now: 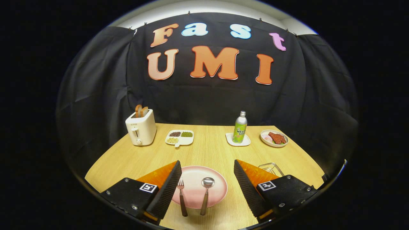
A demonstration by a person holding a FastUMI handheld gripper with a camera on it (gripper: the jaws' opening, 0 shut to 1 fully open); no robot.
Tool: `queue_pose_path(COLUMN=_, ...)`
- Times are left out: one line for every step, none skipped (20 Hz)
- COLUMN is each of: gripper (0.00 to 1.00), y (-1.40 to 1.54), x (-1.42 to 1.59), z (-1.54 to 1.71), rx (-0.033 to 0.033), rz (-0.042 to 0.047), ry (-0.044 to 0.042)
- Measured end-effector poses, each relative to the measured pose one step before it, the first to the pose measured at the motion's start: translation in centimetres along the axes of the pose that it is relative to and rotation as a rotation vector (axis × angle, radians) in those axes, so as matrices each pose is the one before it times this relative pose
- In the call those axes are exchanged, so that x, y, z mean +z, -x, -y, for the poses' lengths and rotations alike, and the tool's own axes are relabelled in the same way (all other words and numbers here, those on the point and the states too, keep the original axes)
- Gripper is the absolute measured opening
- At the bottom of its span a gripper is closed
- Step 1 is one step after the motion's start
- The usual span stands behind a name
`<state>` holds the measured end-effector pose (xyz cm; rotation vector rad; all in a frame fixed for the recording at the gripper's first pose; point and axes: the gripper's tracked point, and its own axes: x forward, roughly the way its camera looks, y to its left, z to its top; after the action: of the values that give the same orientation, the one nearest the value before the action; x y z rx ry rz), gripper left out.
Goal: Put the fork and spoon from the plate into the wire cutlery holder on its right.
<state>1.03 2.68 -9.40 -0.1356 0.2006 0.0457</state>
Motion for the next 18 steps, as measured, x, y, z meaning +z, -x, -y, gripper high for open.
queue_pose_path(gripper=0.98, y=-0.386, x=-0.940, z=-0.097, rx=0.00214, rz=-0.01823, ry=0.01239)
queue_pose_path(gripper=0.97, y=-0.322, x=-0.983, z=-0.024, rx=-0.00258, rz=-0.01690, ry=0.01156)
queue_pose_path(gripper=0.97, y=-0.378, x=-1.012, z=-0.143, rx=0.00002, rz=-0.02004, ry=0.01061)
queue_pose_path(gripper=0.96, y=-0.538, x=-1.031, z=-0.145, rx=0.00058, rz=-0.02191, ry=0.00895)
queue_pose_path(gripper=0.96, y=-0.417, x=-1.263, z=-0.092, rx=0.00210, rz=-0.02602, ry=0.00903)
queue_pose_path(gripper=0.93, y=-0.490, x=-1.049, z=-0.194, rx=0.00329, rz=-0.02536, ry=0.00805)
queue_pose_path(gripper=0.92, y=-0.423, x=-0.930, z=-0.202, rx=0.00509, rz=-0.02047, ry=0.00769)
queue_pose_path(gripper=0.88, y=-0.398, x=-0.868, z=-0.221, rx=0.00575, rz=-0.01801, ry=0.00823)
queue_pose_path(gripper=0.85, y=-0.470, x=-0.759, z=-0.134, rx=0.00737, rz=-0.02096, ry=0.00969)
queue_pose_path(gripper=0.80, y=-0.484, x=-0.653, z=-0.194, rx=0.00612, rz=-0.02419, ry=0.00588)
queue_pose_path(gripper=0.78, y=-0.474, x=-0.599, z=-0.165, rx=0.00578, rz=-0.01219, ry=-0.00031)
queue_pose_path(gripper=0.74, y=-0.407, x=-0.206, z=0.016, rx=-0.00165, rz=-0.00329, ry=-0.00111)
queue_pose_path(gripper=0.71, y=-0.357, x=-0.330, z=0.107, rx=-0.00686, rz=-0.00860, ry=0.00363)
queue_pose_path(gripper=0.66, y=-0.417, x=-0.312, z=0.055, rx=-0.00313, rz=-0.01104, ry=0.00344)
queue_pose_path(gripper=0.63, y=-0.357, x=-0.370, z=0.001, rx=-0.00328, rz=-0.01001, ry=0.00170)
queue_pose_path(gripper=0.55, y=-0.348, x=-0.320, z=0.006, rx=-0.00336, rz=-0.00835, ry=0.00221)
queue_pose_path(gripper=0.52, y=-0.291, x=-0.409, z=0.045, rx=-0.00293, rz=-0.01154, ry=0.00197)
queue_pose_path(gripper=0.45, y=-0.312, x=-0.370, z=-0.055, rx=0.00050, rz=-0.01241, ry=0.00074)
